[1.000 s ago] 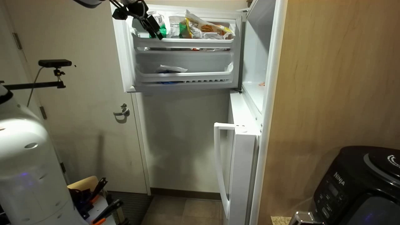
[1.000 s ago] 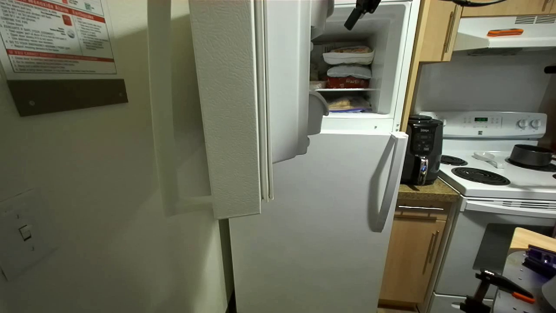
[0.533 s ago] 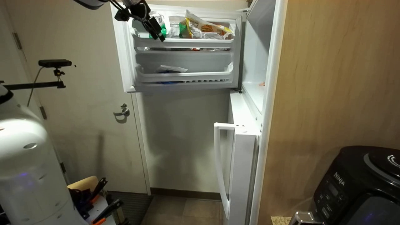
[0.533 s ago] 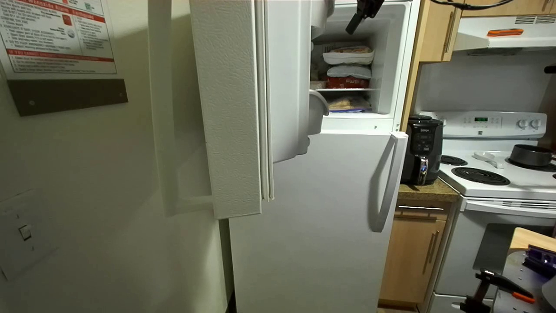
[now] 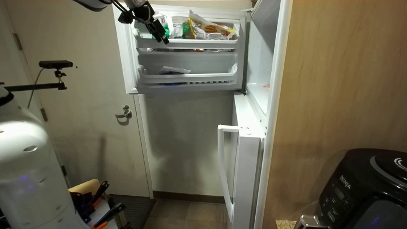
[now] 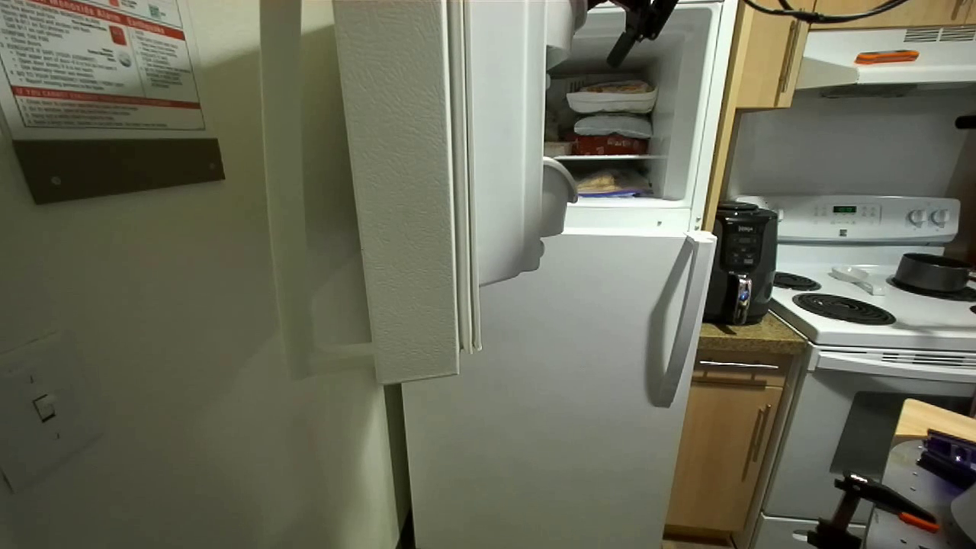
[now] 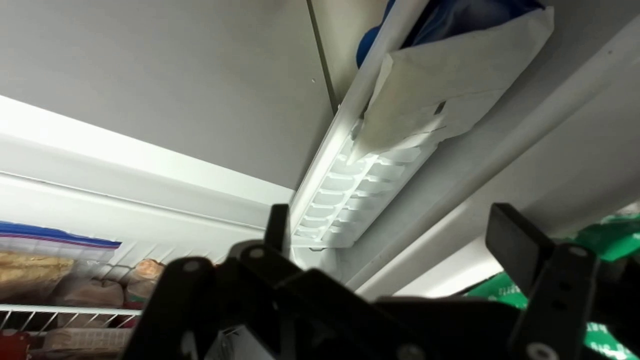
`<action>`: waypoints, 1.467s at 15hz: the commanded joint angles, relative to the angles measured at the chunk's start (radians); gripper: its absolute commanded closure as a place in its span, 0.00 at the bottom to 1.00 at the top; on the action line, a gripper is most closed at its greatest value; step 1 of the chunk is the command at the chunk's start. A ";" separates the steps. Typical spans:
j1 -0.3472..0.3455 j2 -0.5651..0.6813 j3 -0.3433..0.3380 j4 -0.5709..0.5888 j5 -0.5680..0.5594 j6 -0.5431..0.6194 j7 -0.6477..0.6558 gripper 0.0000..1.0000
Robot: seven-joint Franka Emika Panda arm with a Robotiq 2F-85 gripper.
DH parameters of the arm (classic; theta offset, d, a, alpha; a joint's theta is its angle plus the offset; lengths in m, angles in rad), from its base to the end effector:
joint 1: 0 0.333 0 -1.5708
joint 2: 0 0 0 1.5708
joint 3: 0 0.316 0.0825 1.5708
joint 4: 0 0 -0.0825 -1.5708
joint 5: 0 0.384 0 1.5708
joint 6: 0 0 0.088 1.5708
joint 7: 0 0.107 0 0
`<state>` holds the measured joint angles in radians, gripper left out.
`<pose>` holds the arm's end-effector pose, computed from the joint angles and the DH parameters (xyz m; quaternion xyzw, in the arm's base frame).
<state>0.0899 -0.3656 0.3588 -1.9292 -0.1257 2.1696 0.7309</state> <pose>0.4280 0.2392 0.6927 -0.9447 0.1073 -0.3048 0.0560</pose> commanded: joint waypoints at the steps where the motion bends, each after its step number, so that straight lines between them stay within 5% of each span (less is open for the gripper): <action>1: 0.006 0.003 -0.004 0.005 -0.004 -0.004 0.003 0.00; 22: 0.013 -0.044 -0.008 0.014 -0.002 -0.017 -0.007 0.00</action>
<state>0.0953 -0.3739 0.3585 -1.9186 -0.1257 2.1687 0.7309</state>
